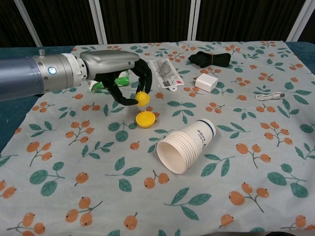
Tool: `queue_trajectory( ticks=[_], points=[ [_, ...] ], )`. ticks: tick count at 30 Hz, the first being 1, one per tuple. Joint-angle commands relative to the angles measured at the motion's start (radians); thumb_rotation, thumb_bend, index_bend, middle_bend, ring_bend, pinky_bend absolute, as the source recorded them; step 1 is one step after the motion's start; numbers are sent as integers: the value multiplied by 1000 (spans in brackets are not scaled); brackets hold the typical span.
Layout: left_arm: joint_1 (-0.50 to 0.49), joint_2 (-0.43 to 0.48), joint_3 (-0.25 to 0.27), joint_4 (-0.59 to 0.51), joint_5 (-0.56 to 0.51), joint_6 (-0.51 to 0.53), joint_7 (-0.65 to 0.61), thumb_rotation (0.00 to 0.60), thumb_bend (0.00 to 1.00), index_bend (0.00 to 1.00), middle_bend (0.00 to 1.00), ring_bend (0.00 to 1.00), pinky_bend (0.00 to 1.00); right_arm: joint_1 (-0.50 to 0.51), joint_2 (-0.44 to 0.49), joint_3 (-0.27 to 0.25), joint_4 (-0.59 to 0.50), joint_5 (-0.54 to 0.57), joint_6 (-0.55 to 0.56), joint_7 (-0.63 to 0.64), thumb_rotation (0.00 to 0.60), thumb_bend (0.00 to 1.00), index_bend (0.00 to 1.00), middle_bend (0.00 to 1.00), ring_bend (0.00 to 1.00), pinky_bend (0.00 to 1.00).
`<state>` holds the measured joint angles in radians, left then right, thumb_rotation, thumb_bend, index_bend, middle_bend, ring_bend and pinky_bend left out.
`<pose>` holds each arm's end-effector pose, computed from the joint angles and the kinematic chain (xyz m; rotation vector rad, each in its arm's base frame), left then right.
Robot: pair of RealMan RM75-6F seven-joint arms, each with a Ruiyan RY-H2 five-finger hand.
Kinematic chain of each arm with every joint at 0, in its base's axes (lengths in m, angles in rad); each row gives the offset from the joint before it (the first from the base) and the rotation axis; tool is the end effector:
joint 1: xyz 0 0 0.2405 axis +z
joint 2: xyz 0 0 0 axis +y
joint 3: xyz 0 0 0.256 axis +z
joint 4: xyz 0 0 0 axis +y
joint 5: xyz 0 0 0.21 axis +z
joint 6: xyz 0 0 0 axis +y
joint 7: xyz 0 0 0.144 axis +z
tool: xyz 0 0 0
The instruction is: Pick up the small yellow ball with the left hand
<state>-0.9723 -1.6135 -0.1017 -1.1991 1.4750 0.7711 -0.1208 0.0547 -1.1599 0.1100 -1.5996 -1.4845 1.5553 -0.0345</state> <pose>-0.1002 0.3753 -0.0522 -2.2557 -0.8275 -1.0012 -0.3090 -0.1831 0.1661 1.2802 -0.8294 0.9516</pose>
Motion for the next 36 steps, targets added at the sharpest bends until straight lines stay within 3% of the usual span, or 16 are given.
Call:
queue_trajectory(
  ticks=[1,21,30,36],
  points=[
    [-6,-13,10,10,10,-4,4,600,382,479,494,101,115,0,0,1,3,-4,3,-3,600,126,138,110,136,191],
    [-23,-90,25,97,1,-32,16,600,357,462,463,100,116,0,0,2,5,-1,2,3,600,126,139,110,136,191],
    [-30,-76,35,90,-10,-64,29,600,280,175,187,18,76,0,0,2,4,-1,1,5,600,125,139,110,136,191],
    [-29,-51,18,50,-21,-47,33,600,258,141,147,0,66,1,0,3,3,1,-1,5,600,126,138,110,136,191]
  ],
)
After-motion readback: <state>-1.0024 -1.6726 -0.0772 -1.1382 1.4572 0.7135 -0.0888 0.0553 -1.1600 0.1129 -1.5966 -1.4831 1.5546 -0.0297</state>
